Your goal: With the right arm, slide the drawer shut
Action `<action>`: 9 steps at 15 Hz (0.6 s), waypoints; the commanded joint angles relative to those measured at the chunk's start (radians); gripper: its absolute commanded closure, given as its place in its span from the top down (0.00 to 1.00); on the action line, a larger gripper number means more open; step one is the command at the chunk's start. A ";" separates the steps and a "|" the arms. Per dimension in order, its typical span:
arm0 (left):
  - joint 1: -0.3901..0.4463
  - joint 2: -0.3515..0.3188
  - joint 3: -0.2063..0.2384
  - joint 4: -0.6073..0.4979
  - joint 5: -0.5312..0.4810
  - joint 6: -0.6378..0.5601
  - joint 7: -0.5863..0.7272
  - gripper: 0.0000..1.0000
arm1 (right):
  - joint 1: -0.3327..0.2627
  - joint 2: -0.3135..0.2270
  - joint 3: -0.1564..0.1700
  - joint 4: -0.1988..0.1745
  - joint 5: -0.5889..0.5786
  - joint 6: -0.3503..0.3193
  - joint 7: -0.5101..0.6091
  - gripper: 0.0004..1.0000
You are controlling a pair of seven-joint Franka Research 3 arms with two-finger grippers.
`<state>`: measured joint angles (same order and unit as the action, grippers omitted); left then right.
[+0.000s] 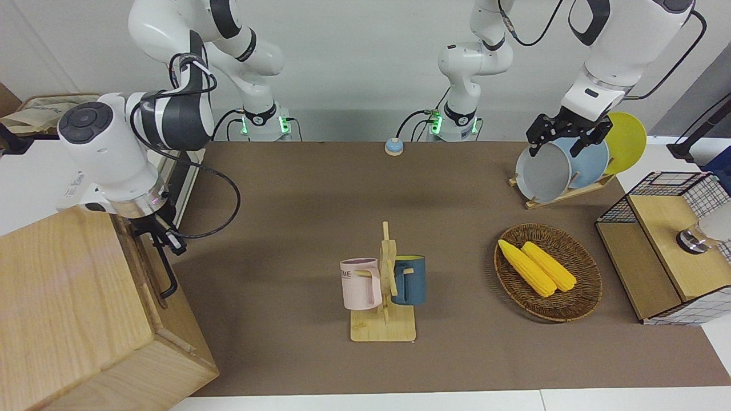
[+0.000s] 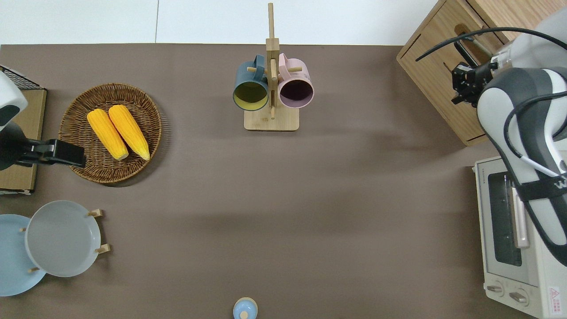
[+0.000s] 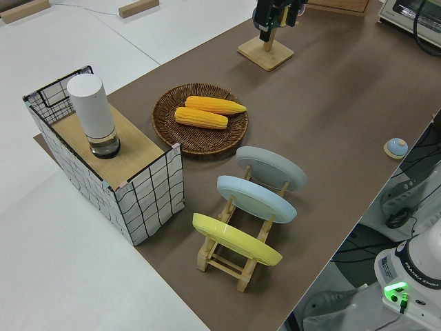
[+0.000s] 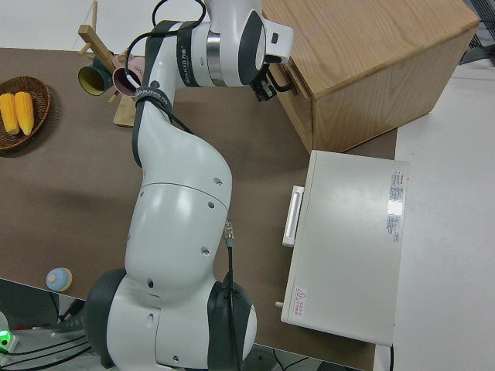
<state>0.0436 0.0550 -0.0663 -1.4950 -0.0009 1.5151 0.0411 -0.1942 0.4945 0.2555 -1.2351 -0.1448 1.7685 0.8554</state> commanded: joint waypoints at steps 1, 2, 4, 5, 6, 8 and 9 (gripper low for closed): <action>-0.007 -0.004 0.000 0.010 0.018 -0.018 -0.010 0.99 | 0.070 -0.023 -0.005 0.009 -0.016 -0.015 -0.022 0.00; -0.007 -0.004 0.000 0.009 0.018 -0.018 -0.010 0.99 | 0.084 -0.045 -0.007 -0.009 -0.016 -0.015 -0.025 0.00; -0.007 -0.004 0.000 0.010 0.018 -0.018 -0.010 0.99 | 0.111 -0.109 -0.007 -0.081 -0.015 -0.015 -0.054 0.00; -0.007 -0.003 0.000 0.010 0.018 -0.018 -0.010 0.99 | 0.124 -0.146 -0.007 -0.119 -0.012 -0.020 -0.082 0.00; -0.007 -0.004 0.000 0.010 0.018 -0.018 -0.010 0.99 | 0.137 -0.181 -0.007 -0.147 -0.010 -0.035 -0.126 0.00; -0.007 -0.004 0.000 0.009 0.018 -0.018 -0.010 0.99 | 0.163 -0.246 -0.007 -0.194 -0.005 -0.101 -0.261 0.00; -0.007 -0.004 0.000 0.010 0.018 -0.018 -0.010 0.99 | 0.177 -0.273 -0.007 -0.208 -0.004 -0.116 -0.306 0.00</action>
<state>0.0436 0.0550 -0.0663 -1.4950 -0.0009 1.5151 0.0411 -0.0412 0.3568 0.2547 -1.3135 -0.1454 1.6875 0.7097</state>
